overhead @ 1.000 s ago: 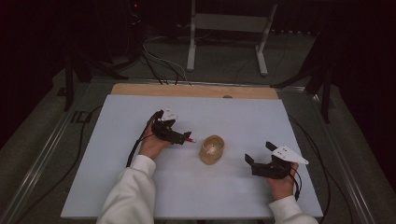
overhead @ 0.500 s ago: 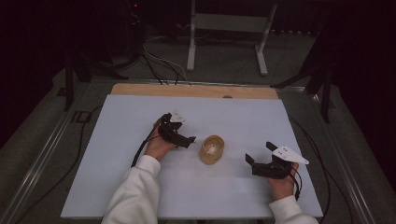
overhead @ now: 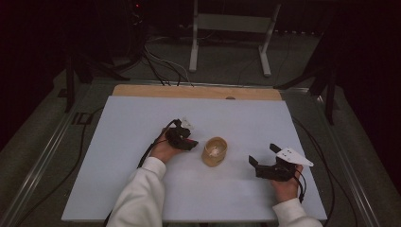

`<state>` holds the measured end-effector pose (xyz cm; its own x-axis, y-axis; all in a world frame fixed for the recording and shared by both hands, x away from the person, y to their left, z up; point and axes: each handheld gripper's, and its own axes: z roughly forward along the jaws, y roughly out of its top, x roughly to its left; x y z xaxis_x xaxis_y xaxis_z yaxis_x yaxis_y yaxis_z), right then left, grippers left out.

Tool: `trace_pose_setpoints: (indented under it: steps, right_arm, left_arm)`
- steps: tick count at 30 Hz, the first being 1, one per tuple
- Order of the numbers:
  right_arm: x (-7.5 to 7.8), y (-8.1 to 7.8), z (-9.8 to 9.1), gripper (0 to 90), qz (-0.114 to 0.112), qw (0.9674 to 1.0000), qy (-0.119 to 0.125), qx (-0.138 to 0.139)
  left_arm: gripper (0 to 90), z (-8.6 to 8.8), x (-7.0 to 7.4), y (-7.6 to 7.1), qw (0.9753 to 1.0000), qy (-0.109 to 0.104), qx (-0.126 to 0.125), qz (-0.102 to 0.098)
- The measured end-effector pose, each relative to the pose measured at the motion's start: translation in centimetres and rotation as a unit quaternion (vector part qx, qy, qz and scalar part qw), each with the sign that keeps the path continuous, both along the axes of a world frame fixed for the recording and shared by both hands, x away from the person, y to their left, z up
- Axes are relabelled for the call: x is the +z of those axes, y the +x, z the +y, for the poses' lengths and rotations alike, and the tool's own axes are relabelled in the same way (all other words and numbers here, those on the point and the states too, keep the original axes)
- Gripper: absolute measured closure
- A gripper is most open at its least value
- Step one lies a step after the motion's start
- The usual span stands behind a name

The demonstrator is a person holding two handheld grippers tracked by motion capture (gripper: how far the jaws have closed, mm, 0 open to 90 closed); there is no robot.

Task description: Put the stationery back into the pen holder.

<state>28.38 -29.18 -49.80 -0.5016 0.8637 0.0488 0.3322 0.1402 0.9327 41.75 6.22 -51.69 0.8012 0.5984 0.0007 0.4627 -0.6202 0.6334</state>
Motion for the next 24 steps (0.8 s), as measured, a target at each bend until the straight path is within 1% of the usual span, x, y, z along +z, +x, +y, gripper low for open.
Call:
trace_pose_setpoints:
  steps: [1, 3, 4, 5, 6, 7, 8, 12, 13, 18, 20, 24]
  right_arm:
    - [0.0, 0.0, 0.0, 0.2, 0.0, 1.0, 0.0, 0.0]
    - [0.0, 0.0, 0.0, 0.2, 0.001, 1.0, 0.0, 0.0]
    - [0.0, 0.0, 0.0, 0.2, 0.001, 1.0, 0.0, 0.0]
    - [0.0, 0.0, 0.0, 0.2, 0.001, 1.0, 0.0, 0.0]
    - [0.0, 0.0, 0.0, 0.2, 0.002, 1.0, 0.001, 0.0]
    - [0.0, 0.0, 0.0, 0.2, 0.002, 1.0, 0.001, 0.0]
    - [0.0, 0.0, 0.0, 0.2, 0.002, 1.0, 0.0, 0.0]
    - [0.0, 0.1, -0.1, 0.2, 0.001, 1.0, 0.001, -0.001]
    - [0.0, 0.1, -0.1, 0.2, 0.001, 1.0, 0.001, -0.001]
    - [0.0, 0.1, -0.1, 0.2, 0.0, 1.0, 0.002, -0.003]
    - [0.0, 0.1, -0.1, 0.2, 0.001, 1.0, 0.002, -0.003]
    - [0.0, 0.1, -0.1, 0.2, 0.0, 1.0, 0.003, -0.003]
  left_arm:
    - [62.9, 0.0, 0.2, 0.1, 1.0, 0.005, 0.0, 0.006]
    - [74.1, -0.1, 0.4, 0.1, 0.9998, 0.016, 0.0, 0.011]
    - [78.7, -0.1, 0.4, 0.0, 0.9997, 0.019, 0.0, 0.012]
    - [80.9, -0.1, 0.5, 0.0, 0.9997, 0.019, 0.0, 0.013]
    - [81.2, 0.0, 0.5, 0.1, 0.9997, 0.014, 0.003, 0.018]
    - [81.3, 0.0, 0.5, 0.1, 0.9997, 0.014, 0.003, 0.018]
    - [81.4, 0.1, 0.4, 0.1, 0.9997, 0.008, 0.006, 0.023]
    - [81.4, 0.4, 0.6, 0.0, 0.9997, -0.002, 0.009, 0.024]
    - [81.4, 0.5, 0.8, 0.0, 0.9997, -0.005, 0.011, 0.022]
    - [81.4, 1.1, 2.4, -0.5, 0.9992, -0.033, 0.023, 0.002]
    - [81.4, 1.4, 3.0, -0.7, 0.9989, -0.038, 0.027, -0.004]
    - [81.4, 2.0, 4.1, -1.3, 0.9971, -0.062, 0.039, -0.018]
